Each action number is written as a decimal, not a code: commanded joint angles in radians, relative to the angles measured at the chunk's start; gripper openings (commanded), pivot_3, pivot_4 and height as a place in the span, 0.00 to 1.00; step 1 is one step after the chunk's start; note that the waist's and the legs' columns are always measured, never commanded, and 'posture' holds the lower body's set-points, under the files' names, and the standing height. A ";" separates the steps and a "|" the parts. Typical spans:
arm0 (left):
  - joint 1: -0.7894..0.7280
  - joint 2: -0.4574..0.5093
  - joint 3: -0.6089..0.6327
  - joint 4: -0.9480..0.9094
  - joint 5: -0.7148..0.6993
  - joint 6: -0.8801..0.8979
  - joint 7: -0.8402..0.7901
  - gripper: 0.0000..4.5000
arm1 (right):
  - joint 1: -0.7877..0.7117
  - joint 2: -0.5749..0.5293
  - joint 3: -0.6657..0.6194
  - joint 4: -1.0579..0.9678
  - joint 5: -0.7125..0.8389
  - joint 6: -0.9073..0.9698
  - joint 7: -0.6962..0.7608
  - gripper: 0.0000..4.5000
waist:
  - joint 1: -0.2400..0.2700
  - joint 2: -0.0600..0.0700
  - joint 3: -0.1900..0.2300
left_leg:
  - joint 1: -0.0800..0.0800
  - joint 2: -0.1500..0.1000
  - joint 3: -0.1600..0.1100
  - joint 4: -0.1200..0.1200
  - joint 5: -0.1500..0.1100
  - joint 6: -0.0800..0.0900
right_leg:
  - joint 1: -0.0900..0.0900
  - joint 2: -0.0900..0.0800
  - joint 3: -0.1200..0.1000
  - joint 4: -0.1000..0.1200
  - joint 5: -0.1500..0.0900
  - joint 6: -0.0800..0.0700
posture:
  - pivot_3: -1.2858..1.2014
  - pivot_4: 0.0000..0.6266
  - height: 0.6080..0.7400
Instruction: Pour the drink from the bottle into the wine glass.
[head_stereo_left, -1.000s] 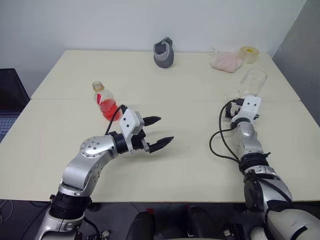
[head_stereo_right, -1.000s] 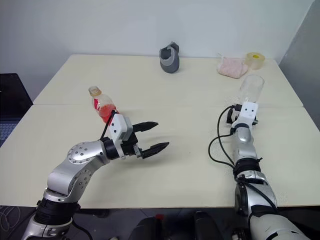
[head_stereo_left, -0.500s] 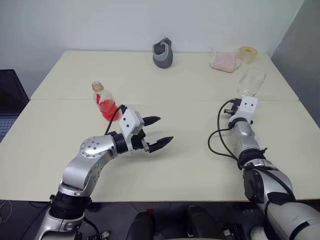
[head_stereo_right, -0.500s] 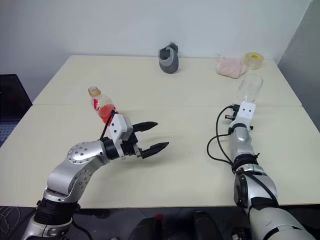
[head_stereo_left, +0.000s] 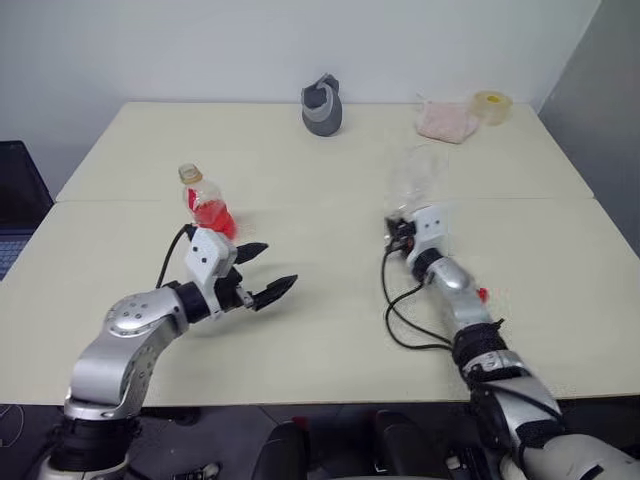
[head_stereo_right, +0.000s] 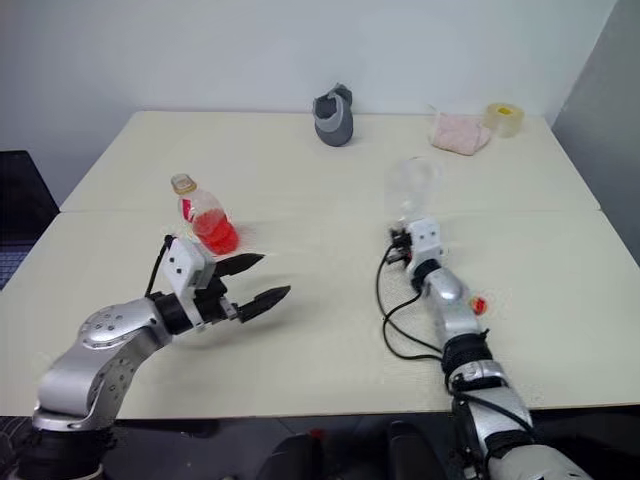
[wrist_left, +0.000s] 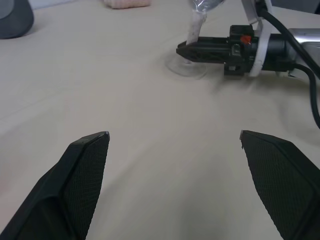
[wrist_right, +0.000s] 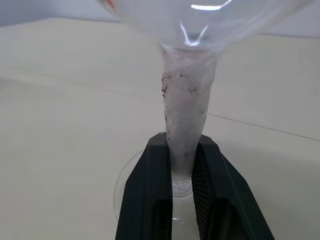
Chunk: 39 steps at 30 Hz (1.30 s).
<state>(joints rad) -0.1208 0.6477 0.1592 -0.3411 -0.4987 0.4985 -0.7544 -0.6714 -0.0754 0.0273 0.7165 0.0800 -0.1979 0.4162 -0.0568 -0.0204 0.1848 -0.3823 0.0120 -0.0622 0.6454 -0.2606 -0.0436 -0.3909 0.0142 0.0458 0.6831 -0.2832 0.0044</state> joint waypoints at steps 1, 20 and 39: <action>0.005 0.023 0.081 -0.048 -0.031 0.003 0.014 1.00 | -0.031 0.025 0.025 -0.063 0.003 0.013 0.032 0.05 | 0.007 0.000 0.000 | 0.000 0.000 -0.001 0.000 0.000 0.000 | 0.001 0.000 -0.001 0.000 0.000 0.000 | 0.52 0.24 1.00; -0.055 0.079 0.140 -0.069 -0.051 0.012 0.013 1.00 | -0.170 0.049 0.066 0.210 -0.090 0.004 0.041 0.05 | 0.009 0.000 0.000 | 0.000 0.000 -0.002 -0.001 0.000 0.000 | 0.001 0.000 -0.002 0.000 0.000 0.000 | 0.52 0.24 1.00; -0.087 0.096 0.165 -0.105 -0.064 0.012 0.032 1.00 | -0.117 0.041 0.052 0.114 -0.078 0.059 0.084 0.99 | 0.005 0.000 0.000 | 0.000 0.000 -0.002 -0.001 0.000 0.000 | 0.001 0.000 -0.003 0.000 0.000 -0.001 | 0.52 0.24 1.00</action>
<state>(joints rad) -0.2025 0.7255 0.2832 -0.4014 -0.5504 0.5208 -0.7294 -0.7907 -0.0300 0.0825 0.8877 -0.0157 -0.1463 0.4847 -0.0515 -0.0204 0.1848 -0.3821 0.0121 -0.0646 0.6448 -0.2606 -0.0439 -0.3901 0.0144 0.0434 0.6826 -0.2827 0.0038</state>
